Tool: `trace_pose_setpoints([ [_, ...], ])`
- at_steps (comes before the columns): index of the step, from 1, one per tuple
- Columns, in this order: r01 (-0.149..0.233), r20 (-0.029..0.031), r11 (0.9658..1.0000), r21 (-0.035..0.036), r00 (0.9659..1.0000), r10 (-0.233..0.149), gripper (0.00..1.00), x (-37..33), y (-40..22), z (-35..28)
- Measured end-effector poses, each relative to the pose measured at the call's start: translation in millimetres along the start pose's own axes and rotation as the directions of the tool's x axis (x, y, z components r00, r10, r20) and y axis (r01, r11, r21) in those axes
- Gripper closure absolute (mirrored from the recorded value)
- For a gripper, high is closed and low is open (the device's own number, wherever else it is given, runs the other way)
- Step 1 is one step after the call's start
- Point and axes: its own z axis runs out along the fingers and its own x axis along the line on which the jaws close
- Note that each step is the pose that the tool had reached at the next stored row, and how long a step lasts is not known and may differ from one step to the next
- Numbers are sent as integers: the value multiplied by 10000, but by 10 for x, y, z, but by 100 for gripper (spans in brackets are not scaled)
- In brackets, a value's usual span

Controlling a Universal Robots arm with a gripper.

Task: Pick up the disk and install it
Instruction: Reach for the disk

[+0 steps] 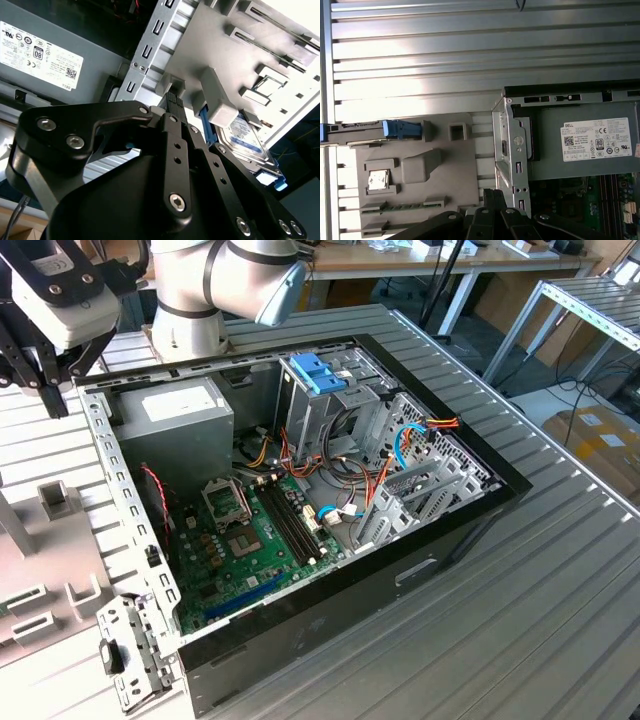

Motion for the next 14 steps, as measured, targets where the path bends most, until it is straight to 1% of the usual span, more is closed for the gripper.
trace_pose_setpoints([
  [14,0,0,10000,0,10000,0,89,28,-2,7],
])
